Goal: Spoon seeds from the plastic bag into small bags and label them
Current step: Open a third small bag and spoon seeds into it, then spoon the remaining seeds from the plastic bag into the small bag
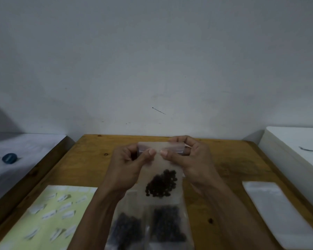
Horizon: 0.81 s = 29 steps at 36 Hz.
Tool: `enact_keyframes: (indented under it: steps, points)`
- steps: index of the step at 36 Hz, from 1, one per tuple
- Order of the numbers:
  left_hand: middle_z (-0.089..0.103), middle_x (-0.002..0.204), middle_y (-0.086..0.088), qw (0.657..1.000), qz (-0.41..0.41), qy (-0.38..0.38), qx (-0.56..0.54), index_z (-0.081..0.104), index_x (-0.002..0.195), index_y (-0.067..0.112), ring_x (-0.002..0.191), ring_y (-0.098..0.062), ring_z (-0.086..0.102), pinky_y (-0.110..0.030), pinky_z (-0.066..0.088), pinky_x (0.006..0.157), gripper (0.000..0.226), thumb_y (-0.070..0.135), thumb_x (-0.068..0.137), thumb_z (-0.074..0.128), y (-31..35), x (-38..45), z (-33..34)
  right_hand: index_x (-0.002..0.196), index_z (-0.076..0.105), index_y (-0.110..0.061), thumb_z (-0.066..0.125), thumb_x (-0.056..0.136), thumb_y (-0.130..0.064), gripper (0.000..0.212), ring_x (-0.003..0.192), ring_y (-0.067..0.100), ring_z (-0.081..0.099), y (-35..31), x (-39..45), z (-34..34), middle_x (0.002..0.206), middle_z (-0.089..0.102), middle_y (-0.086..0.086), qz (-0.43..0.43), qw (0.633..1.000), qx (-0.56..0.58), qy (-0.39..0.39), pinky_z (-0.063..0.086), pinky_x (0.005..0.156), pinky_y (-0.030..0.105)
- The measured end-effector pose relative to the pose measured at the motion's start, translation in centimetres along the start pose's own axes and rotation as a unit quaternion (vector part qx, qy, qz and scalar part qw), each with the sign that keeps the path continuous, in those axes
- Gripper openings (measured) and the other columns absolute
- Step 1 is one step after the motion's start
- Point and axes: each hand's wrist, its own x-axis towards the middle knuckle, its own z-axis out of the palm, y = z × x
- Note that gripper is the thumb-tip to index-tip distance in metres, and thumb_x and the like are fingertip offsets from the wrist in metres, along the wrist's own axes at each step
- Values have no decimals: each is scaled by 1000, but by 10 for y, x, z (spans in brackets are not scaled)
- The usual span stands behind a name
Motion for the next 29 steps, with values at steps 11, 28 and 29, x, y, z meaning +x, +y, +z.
enact_keyframes:
  steps: [11,28,29]
  points:
    - [68,66,-10,999,-21,39,-18,71,64,6,64,-19,60,-29,52,63,23,27,75,72,0,-14,-29,93,69,-6,80,68,-3,28,72,20,74,5,-8,8,84,77,15,64,991,109,-29,57,58,25]
    - [64,60,4,897,-154,67,410,69,67,18,61,-11,59,-28,47,57,30,42,74,85,-51,-40,-78,98,69,-23,81,77,-13,26,78,7,66,87,-14,56,85,69,-7,42,949,-312,-25,60,72,30]
    - [67,70,6,878,-163,67,446,69,76,21,69,-12,62,-30,51,63,29,47,75,83,-54,-41,-76,106,68,-26,81,77,-19,33,84,7,64,93,-13,59,90,68,-9,22,935,-353,-26,59,77,31]
